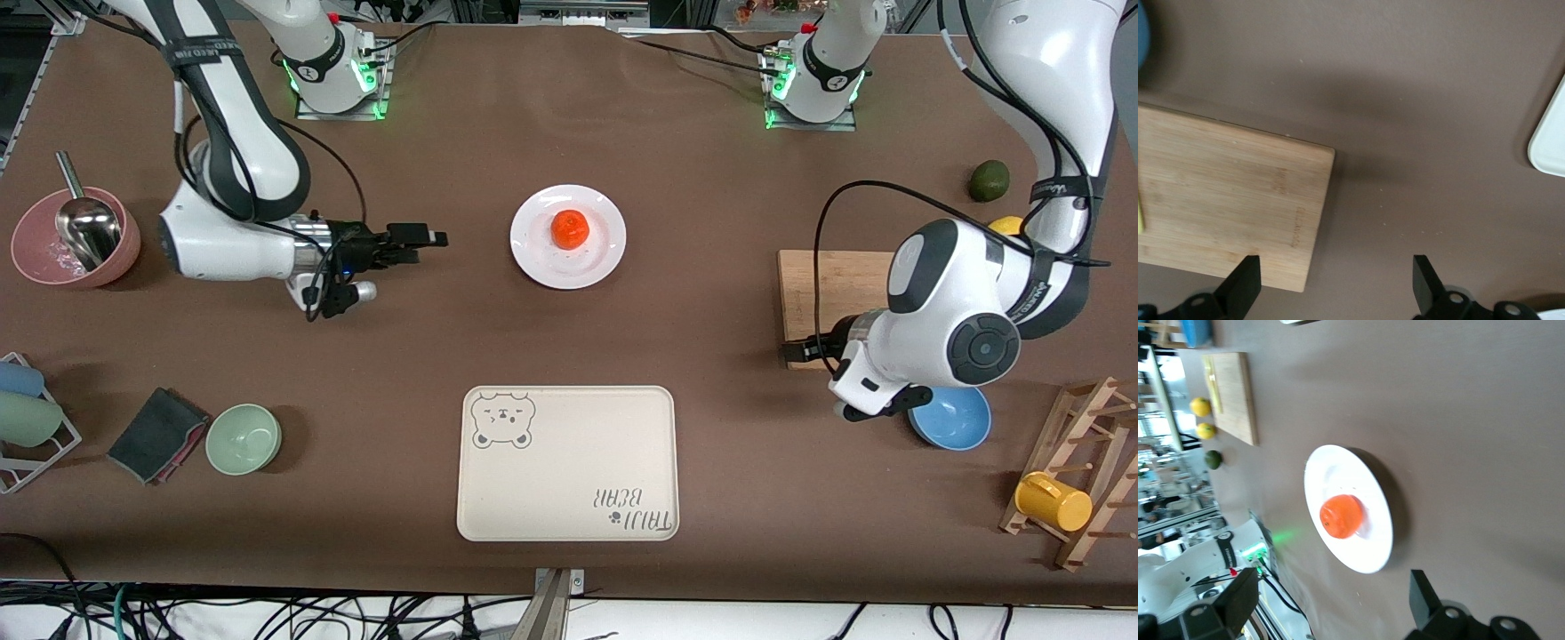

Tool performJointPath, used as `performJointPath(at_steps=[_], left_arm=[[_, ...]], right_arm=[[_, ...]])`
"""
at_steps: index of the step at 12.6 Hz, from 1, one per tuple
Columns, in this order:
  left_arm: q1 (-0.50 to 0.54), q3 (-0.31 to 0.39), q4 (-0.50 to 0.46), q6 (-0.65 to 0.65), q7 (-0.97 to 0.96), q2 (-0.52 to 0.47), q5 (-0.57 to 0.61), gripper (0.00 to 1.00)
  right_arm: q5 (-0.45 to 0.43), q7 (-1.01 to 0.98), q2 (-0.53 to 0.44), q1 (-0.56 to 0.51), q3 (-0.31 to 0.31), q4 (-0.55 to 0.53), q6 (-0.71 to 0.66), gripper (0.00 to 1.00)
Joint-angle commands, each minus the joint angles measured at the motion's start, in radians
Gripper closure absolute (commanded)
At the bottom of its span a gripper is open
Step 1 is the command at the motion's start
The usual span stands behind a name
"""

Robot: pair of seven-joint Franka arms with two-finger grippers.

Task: Place orange and plate with both arms
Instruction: 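Reach the right gripper to the plate rim while the left gripper withdraws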

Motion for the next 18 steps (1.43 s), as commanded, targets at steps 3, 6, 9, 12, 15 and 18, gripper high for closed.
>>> performJointPath(at_steps=[3, 6, 9, 12, 15, 18], left_arm=[[0.012, -0.014, 0.001, -0.113, 0.025, -0.084, 0.045, 0.00], [0.008, 0.027, 0.014, -0.135, 0.135, -0.182, 0.042, 0.00], [-0.219, 0.341, 0.016, -0.200, 0.223, -0.297, -0.030, 0.00], [-0.232, 0.370, 0.005, -0.231, 0.228, -0.372, -0.061, 0.00], [-0.232, 0.368, 0.001, -0.250, 0.252, -0.402, -0.067, 0.00], [-0.232, 0.406, -0.001, -0.244, 0.367, -0.400, -0.095, 0.00]], right_arm=[[0.250, -0.224, 0.087, -0.005, 0.133, -0.093, 0.224, 0.01], [0.395, -0.374, 0.188, -0.005, 0.202, -0.103, 0.339, 0.01], [0.531, -0.517, 0.247, 0.004, 0.222, -0.106, 0.350, 0.11], [0.531, -0.519, 0.268, 0.036, 0.222, -0.103, 0.354, 0.32], [0.533, -0.519, 0.282, 0.043, 0.222, -0.101, 0.365, 0.40], [0.531, -0.540, 0.298, 0.046, 0.222, -0.101, 0.377, 0.40]])
